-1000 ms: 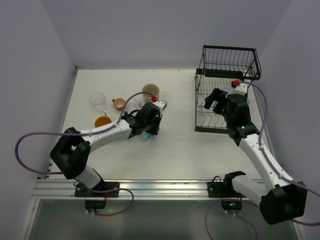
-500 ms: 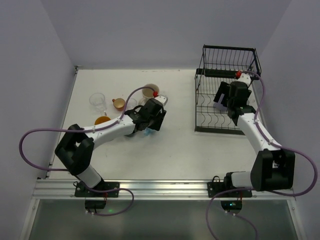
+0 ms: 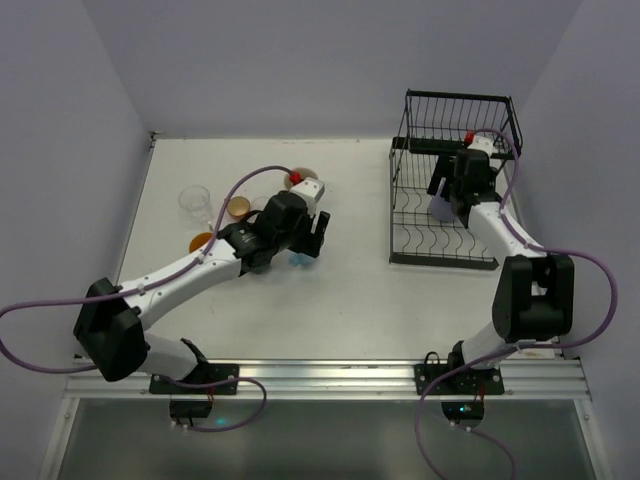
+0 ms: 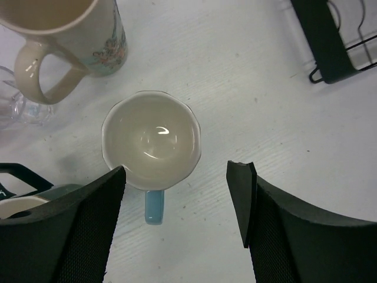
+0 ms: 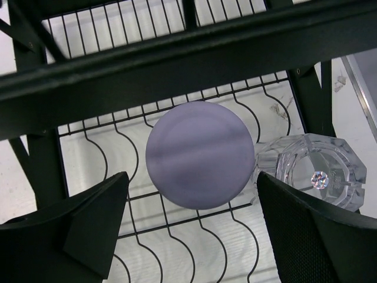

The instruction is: Unload the cups from the dish rack

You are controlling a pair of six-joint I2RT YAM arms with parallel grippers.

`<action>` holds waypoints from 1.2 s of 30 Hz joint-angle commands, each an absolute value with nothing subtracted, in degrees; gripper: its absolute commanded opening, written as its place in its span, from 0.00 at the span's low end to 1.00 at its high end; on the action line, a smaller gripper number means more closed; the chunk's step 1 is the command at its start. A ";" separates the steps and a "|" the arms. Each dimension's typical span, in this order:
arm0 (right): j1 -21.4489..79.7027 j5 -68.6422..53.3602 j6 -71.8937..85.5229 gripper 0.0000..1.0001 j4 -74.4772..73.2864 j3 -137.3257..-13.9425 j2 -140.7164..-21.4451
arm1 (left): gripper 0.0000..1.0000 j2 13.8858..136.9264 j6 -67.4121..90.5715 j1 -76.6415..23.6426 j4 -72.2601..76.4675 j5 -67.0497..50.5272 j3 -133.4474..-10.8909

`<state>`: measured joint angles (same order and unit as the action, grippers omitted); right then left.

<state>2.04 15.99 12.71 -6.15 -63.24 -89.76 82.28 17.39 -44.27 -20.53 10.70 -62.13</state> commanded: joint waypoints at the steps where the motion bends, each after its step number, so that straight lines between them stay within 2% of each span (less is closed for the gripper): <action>1: 1.41 17.58 10.99 0.90 -3.78 -66.53 -90.96 | 0.77 76.22 17.49 -43.95 -18.54 8.26 -60.82; 4: 1.41 18.11 10.81 0.88 -3.60 -67.32 -92.10 | 0.77 74.28 17.40 -43.95 -18.72 7.74 -60.12; 7: 1.49 18.45 11.07 0.81 -2.47 -67.32 -93.16 | 0.77 72.52 17.75 -43.95 -18.37 6.33 -59.33; 8: 1.41 18.72 11.16 0.77 -2.20 -67.24 -93.34 | 0.77 72.25 17.84 -43.95 -17.76 4.94 -58.89; 10: 1.41 18.81 11.51 0.62 -1.67 -66.89 -93.51 | 0.77 70.94 17.93 -44.03 -16.62 3.35 -58.27; 11: 1.41 18.90 11.77 0.49 -1.32 -66.10 -93.25 | 0.77 70.49 18.10 -44.03 -15.31 2.64 -57.66; 14: 1.41 18.99 12.83 0.25 -0.44 -63.65 -90.63 | 0.77 69.00 18.54 -44.03 -13.20 0.27 -56.87; 15: 1.49 18.98 13.18 0.22 -0.35 -62.85 -89.48 | 0.77 68.65 18.98 -44.12 -12.66 -0.61 -56.69; 18: 1.67 17.67 15.72 0.17 2.19 -58.11 -83.08 | 0.77 67.42 20.03 -44.03 -10.82 -3.33 -56.43; 26: 2.64 10.73 20.91 0.14 5.54 -45.28 -62.34 | 0.77 64.25 25.22 -44.03 1.37 -14.66 -52.30; 30: 2.72 3.88 24.95 0.13 4.84 -41.75 -52.14 | 0.77 63.98 28.99 -44.12 6.76 -18.80 -50.72; 36: 2.81 -13.60 34.86 0.13 6.06 -38.24 -40.00 | 0.80 67.23 32.95 -44.12 13.79 -22.14 -51.50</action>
<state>2.57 -2.35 27.09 2.02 -39.62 -43.44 65.76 29.30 -44.27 6.17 -18.20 -50.61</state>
